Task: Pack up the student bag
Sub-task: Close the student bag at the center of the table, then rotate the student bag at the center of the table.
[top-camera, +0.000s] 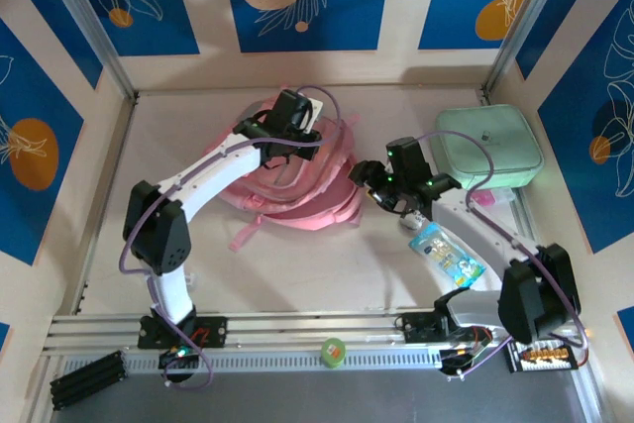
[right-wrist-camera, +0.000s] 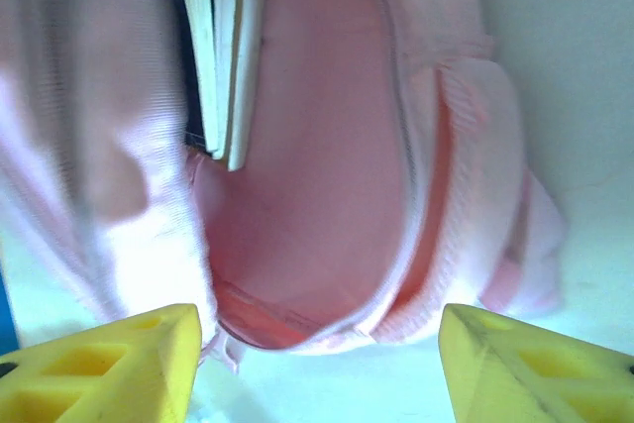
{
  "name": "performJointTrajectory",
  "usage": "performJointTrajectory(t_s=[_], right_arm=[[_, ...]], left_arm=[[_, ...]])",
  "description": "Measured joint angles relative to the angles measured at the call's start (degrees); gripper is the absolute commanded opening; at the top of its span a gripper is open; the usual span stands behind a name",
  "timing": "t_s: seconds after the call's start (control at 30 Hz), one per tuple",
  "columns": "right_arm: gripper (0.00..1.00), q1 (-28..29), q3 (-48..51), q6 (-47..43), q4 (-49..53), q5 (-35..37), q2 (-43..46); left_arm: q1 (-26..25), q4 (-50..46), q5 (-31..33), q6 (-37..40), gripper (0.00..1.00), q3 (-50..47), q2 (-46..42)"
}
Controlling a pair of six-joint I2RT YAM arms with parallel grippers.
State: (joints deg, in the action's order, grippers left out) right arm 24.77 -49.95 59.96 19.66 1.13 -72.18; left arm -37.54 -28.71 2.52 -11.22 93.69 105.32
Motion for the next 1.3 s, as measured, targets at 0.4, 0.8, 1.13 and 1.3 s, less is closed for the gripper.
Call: performJointTrajectory(t_s=[0.4, 0.8, 1.13, 1.3], right_arm=[[0.86, 2.71, 1.03, -3.1, 3.61, 5.79, 2.67], [0.86, 8.87, -1.81, -3.32, 3.54, 9.25, -1.68], [0.85, 12.04, -3.85, -3.08, 3.58, 9.64, -3.43], [0.85, 12.41, -3.85, -2.69, 3.58, 9.86, -3.43]], left_arm=[[1.97, 9.81, 2.99, -12.96, 0.87, -21.55, -16.79], [17.18, 15.37, 2.99, -37.03, 0.79, -58.75, -40.0], [26.62, 31.15, -3.58, -51.04, 0.59, -69.75, -35.89], [27.21, 35.21, -5.49, -52.17, 0.59, -68.57, -33.09]])
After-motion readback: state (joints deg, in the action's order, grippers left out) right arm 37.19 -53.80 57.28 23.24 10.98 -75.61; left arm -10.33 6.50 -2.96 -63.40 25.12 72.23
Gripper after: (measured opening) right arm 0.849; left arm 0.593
